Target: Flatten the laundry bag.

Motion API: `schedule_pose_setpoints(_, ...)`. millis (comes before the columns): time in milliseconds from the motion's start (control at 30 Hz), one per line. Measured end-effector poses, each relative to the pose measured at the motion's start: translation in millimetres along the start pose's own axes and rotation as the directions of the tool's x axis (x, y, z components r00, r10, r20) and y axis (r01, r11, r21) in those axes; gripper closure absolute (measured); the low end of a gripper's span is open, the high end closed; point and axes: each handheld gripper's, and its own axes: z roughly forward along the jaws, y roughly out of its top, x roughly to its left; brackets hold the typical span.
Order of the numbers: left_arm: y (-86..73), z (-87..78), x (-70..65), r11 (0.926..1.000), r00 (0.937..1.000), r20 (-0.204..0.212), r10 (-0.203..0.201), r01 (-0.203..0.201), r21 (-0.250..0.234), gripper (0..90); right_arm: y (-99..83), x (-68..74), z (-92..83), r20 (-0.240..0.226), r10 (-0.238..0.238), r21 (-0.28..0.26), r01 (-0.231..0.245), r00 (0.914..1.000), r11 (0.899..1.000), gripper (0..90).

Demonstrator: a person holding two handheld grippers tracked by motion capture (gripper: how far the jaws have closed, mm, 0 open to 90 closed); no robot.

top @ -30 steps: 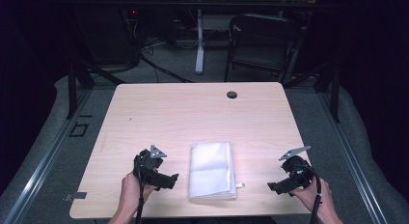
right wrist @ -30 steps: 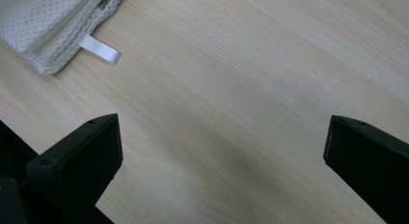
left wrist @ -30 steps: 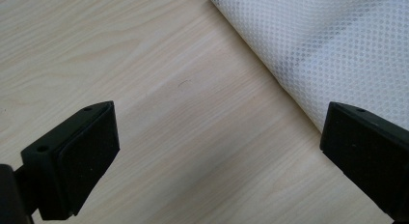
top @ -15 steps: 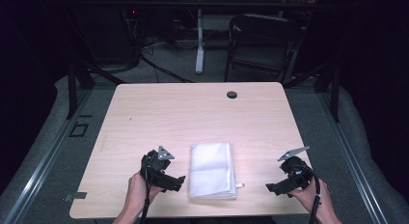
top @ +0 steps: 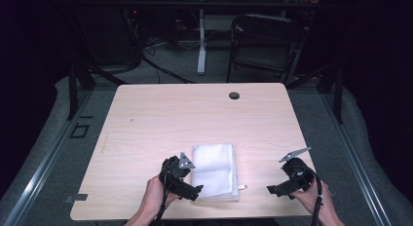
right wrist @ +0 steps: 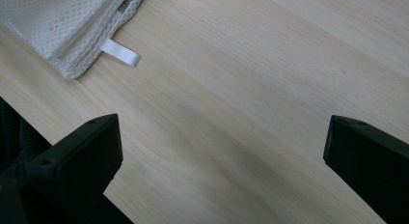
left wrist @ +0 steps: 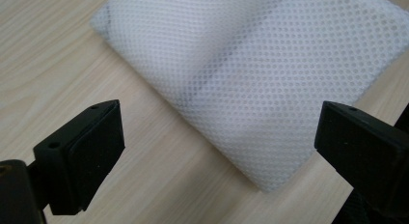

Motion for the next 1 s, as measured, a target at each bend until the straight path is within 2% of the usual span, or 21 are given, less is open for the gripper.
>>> schedule_pose_setpoints(100,2.2,3.5,-6.1,0.9996,0.9994,0.018,0.03,-0.03,-0.001,4.8,1.0,1.1,1.3,-0.005,-0.013,0.023,0.013,0.9999,1.0,0.0)
schedule_pose_setpoints(367,7.0,10.7,-15.7,0.9978,0.9959,0.061,0.066,-0.066,-0.006,7.8,1.2,2.0,2.0,-0.008,-0.002,0.011,0.002,1.0,1.0,0.0)
schedule_pose_setpoints(500,10.6,16.9,-24.1,0.9963,0.9932,0.079,0.086,-0.086,0.003,7.8,1.2,1.2,2.8,-0.024,-0.01,0.023,0.01,0.9997,1.0,0.0)
schedule_pose_setpoints(633,14.5,24.0,-31.0,0.9941,0.9902,0.09,0.107,-0.108,0.008,6.3,1.0,1.6,3.9,-0.042,0.005,0.012,-0.005,0.9991,1.0,0.0)
schedule_pose_setpoints(733,17.2,30.0,-37.6,0.991,0.9856,0.109,0.129,-0.132,0.021,6.0,1.0,1.9,3.2,-0.037,0.0,0.027,0.001,0.9993,1.0,0.0)
schedule_pose_setpoints(833,19.9,38.1,-43.6,0.9858,0.9804,0.119,0.157,-0.163,0.04,7.2,1.4,2.8,4.0,-0.055,0.004,0.015,-0.003,0.9985,1.0,0.2)
schedule_pose_setpoints(867,20.4,40.3,-44.6,0.9851,0.9796,0.122,0.16,-0.166,0.044,7.9,1.6,3.5,3.7,-0.049,0.0,0.009,0.0,0.9988,1.0,1.2)
schedule_pose_setpoints(900,20.8,43.9,-46.1,0.9851,0.9802,0.12,0.157,-0.164,0.05,8.3,1.9,3.6,3.6,-0.061,-0.004,0.007,0.005,0.9981,1.0,1.1)
schedule_pose_setpoints(933,21.1,46.4,-46.9,0.9841,0.9799,0.121,0.159,-0.167,0.06,9.4,2.1,3.3,2.8,-0.045,-0.02,0.014,0.02,0.9988,1.0,1.1)
schedule_pose_setpoints(967,20.9,50.5,-48.5,0.9836,0.9802,0.12,0.158,-0.167,0.068,10.0,2.0,4.9,3.4,-0.063,-0.006,0.001,0.006,0.998,1.0,1.1)
schedule_pose_setpoints(1000,20.9,53.6,-49.6,0.9822,0.9803,0.115,0.161,-0.17,0.079,11.5,1.8,5.8,3.3,-0.06,-0.005,-0.001,0.005,0.9982,1.0,1.1)
